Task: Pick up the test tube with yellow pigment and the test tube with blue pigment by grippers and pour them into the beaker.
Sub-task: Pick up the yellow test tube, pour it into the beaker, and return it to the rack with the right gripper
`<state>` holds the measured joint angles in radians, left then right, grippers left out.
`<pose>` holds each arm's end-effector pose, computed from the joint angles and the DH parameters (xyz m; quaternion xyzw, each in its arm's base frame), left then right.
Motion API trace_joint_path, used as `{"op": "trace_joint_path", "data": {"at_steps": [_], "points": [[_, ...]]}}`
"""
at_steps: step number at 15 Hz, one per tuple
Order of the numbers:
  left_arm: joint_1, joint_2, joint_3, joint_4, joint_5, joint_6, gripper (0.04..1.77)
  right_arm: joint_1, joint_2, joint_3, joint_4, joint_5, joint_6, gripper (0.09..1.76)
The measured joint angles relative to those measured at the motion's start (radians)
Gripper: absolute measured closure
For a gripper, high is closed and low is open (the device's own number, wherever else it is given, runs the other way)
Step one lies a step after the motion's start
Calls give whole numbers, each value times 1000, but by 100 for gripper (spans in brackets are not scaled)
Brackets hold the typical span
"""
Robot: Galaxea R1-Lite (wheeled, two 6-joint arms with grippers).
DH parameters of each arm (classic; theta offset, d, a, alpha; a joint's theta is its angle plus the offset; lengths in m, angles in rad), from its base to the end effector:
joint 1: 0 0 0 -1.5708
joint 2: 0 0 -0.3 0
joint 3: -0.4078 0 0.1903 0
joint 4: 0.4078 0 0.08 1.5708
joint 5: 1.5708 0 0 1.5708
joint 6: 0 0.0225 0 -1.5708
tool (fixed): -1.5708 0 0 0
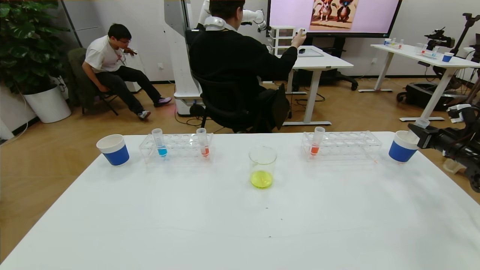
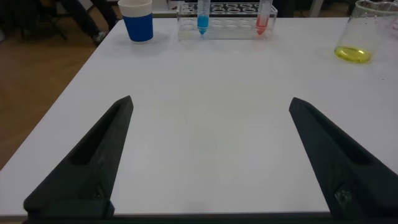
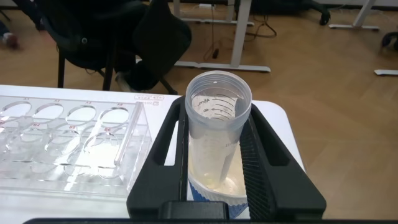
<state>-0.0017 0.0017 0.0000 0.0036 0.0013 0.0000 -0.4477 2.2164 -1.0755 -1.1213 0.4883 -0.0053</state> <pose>-0.0227 0.0001 0.0751 0.0000 0.0026 -0.0002 1.0000 0.3848 -0.1731 0.1103 0.0018 0.0087 0.0203 0.9998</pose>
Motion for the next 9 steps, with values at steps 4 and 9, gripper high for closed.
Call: {"op": "trace_joint_path", "data": {"at_steps": [4,9], "points": [[0,0,0,0,0,0,6,3,0,3,0,-1,2,64],[0,0,0,0,0,0,6,13,0,-4,-48,1,4,11]]}}
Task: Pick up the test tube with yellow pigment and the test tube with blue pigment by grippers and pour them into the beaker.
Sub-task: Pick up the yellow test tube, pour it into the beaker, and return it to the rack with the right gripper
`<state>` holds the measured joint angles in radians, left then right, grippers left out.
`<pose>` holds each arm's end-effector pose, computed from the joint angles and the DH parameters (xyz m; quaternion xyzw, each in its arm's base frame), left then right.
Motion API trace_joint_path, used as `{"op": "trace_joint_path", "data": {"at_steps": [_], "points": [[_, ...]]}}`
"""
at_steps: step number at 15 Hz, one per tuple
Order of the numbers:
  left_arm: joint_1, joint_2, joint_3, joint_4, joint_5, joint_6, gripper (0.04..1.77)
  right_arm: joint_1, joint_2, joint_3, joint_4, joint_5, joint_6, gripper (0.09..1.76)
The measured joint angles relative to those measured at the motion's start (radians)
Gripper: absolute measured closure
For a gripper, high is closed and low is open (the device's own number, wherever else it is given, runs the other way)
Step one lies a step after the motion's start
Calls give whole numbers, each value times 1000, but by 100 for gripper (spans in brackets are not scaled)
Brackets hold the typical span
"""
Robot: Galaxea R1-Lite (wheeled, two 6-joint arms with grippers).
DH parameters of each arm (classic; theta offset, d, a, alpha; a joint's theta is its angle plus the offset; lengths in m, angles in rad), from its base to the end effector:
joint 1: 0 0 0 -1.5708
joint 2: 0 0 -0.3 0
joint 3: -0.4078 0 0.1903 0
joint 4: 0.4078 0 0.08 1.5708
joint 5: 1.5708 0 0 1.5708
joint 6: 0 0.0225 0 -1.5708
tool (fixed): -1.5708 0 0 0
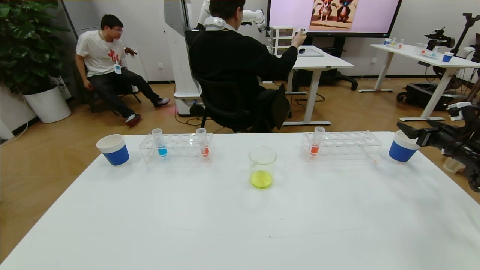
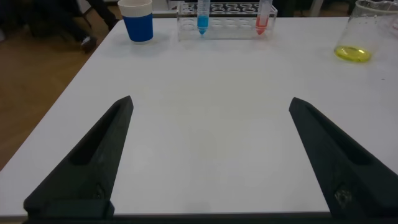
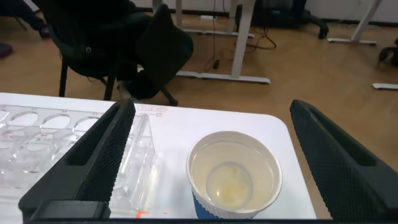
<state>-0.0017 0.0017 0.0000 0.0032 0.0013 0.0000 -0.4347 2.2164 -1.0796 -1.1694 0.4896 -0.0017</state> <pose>-0.0227 0.0001 0.0752 0.0000 0.0024 -0.0002 1.0000 0.3874 -0.1682 0.1161 -0.0081 -0.0146 0.0274 0.9995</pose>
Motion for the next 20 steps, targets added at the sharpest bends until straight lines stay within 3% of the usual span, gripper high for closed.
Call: {"op": "trace_joint_path", "data": {"at_steps": [4,7,10,14,20], "points": [[0,0,0,0,0,0,6,70,-35,-15,3,-2,2,11],[0,0,0,0,0,0,6,193,-96,-42,80,-19,4,11],[0,0,0,0,0,0,6,341,-164,-69,166,-162,3,11],[1,0,0,1,0,0,6,450,-275,-66,295,-429,-1,11],[0,0,0,0,0,0,6,487,-556,101,297,-488,-3,11]]}}
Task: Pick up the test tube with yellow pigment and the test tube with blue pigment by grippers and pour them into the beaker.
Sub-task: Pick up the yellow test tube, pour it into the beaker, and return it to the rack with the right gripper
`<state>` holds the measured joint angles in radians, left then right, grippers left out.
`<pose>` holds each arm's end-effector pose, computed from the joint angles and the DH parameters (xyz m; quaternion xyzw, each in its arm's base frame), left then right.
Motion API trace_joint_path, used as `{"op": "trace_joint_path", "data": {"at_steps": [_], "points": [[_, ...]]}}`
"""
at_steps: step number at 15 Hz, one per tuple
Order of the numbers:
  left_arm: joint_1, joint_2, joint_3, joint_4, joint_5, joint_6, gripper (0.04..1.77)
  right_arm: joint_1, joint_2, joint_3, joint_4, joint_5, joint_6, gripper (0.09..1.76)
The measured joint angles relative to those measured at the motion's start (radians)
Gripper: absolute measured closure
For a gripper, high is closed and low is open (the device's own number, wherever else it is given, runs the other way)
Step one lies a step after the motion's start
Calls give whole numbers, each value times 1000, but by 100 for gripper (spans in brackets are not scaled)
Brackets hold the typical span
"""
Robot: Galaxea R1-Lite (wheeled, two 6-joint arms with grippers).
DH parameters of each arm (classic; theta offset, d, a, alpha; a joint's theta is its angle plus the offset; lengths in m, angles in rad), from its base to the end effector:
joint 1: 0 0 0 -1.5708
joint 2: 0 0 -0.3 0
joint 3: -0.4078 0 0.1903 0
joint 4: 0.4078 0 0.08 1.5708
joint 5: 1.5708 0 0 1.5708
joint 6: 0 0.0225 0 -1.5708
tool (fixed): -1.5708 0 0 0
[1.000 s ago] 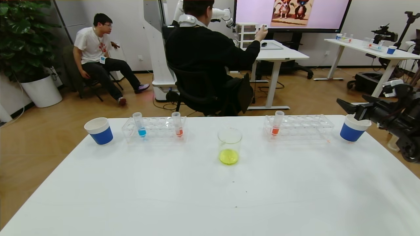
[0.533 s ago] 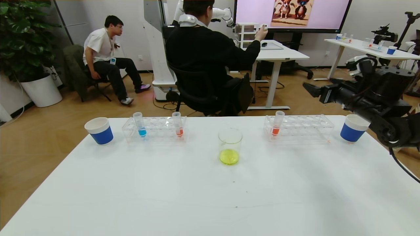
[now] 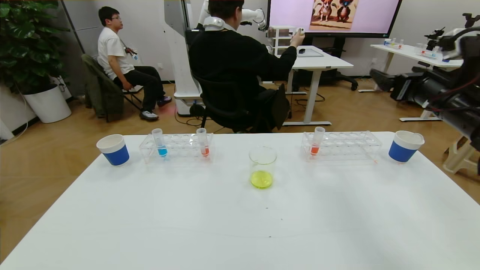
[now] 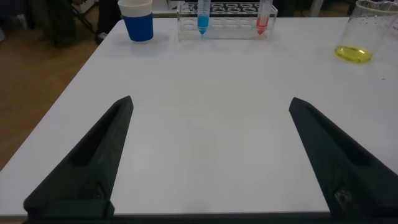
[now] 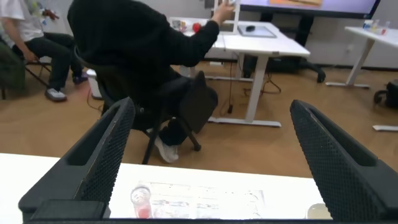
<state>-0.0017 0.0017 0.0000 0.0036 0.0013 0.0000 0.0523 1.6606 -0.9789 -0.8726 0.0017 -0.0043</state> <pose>-0.0227 0.0001 0.0751 0.0000 0.0026 -0.0002 1.0000 0.3103 0.0163 0.2668 0.0003 -0.0953 0.0267 0.9951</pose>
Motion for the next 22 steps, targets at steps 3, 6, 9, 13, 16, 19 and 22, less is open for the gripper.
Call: {"op": "trace_joint_path", "data": {"at_steps": [3,6,9,13,16,19,22], "points": [[0,0,0,0,0,0,6,1,-228,129,-4,5,-22,11],[0,0,0,0,0,0,6,-5,-487,279,0,7,-86,11],[0,0,0,0,0,0,6,-13,-757,401,69,5,-140,11],[0,0,0,0,0,0,6,-19,-1105,452,363,12,-207,11],[0,0,0,0,0,0,6,-20,-1344,460,618,17,-234,11],[0,0,0,0,0,0,6,-32,-1543,514,764,38,-240,11],[0,0,0,0,0,0,6,-40,-1630,658,687,51,-230,11]]}}
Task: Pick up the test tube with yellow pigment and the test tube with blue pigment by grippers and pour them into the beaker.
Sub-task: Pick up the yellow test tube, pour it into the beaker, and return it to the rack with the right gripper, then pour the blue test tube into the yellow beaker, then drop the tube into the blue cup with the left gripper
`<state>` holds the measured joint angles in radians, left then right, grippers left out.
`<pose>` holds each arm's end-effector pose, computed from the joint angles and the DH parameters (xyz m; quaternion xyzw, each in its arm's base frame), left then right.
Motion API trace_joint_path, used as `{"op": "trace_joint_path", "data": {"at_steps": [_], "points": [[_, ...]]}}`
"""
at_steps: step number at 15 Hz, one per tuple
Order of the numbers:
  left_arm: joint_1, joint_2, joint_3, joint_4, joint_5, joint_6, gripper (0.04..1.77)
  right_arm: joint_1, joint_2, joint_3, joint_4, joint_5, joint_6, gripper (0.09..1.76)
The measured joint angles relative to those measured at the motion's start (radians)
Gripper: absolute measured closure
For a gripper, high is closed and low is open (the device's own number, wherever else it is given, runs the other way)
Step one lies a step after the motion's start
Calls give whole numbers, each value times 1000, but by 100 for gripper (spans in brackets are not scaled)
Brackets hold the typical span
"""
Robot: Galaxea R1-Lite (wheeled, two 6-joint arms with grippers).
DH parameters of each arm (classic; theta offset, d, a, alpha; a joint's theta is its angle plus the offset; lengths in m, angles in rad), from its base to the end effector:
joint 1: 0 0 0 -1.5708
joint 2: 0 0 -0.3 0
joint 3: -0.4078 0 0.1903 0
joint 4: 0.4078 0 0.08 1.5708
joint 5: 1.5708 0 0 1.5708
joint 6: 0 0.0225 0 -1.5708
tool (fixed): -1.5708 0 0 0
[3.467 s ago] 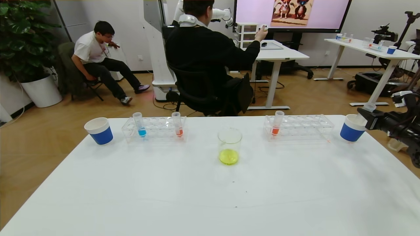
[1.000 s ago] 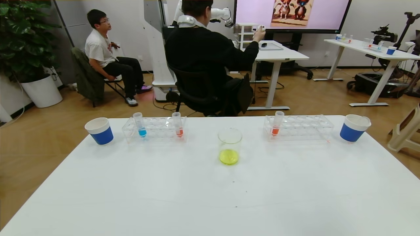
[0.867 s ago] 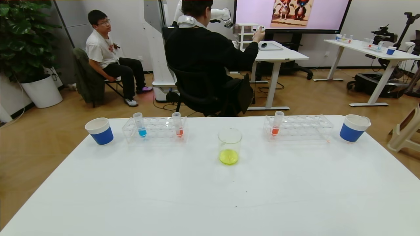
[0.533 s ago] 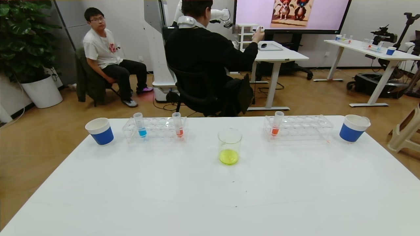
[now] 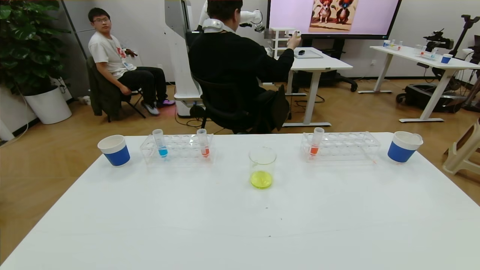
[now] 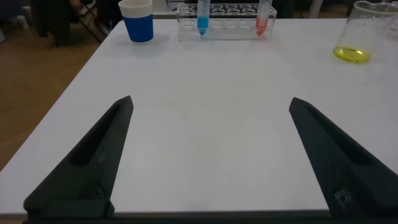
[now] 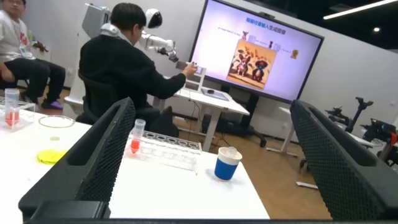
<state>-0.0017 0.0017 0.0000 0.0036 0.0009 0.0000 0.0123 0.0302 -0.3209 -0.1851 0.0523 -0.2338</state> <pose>-0.0227 0.0001 0.0751 0.0000 0.0026 -0.0004 1.0000 -0.0631 0.0004 0.1784 -0.1180 -0.2377 0.0037 0.9641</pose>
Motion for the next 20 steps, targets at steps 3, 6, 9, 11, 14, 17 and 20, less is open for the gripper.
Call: {"op": "trace_joint_path", "data": {"at_steps": [3,6,9,11,14,17,20], "points": [[0,0,0,0,0,0,6,-1,-26,220,-153,3,6,11],[0,0,0,0,0,0,6,-1,-31,309,-35,3,68,11],[0,0,0,0,0,0,6,-1,-31,318,179,-6,79,11],[0,0,0,0,0,0,6,-1,-31,319,193,-13,112,11],[0,0,0,0,0,0,6,-1,-31,320,193,-14,160,11],[0,0,0,0,0,0,6,-1,-31,321,193,-15,167,11],[0,0,0,-1,-1,5,6,-2,-31,321,193,-14,168,11]]}}
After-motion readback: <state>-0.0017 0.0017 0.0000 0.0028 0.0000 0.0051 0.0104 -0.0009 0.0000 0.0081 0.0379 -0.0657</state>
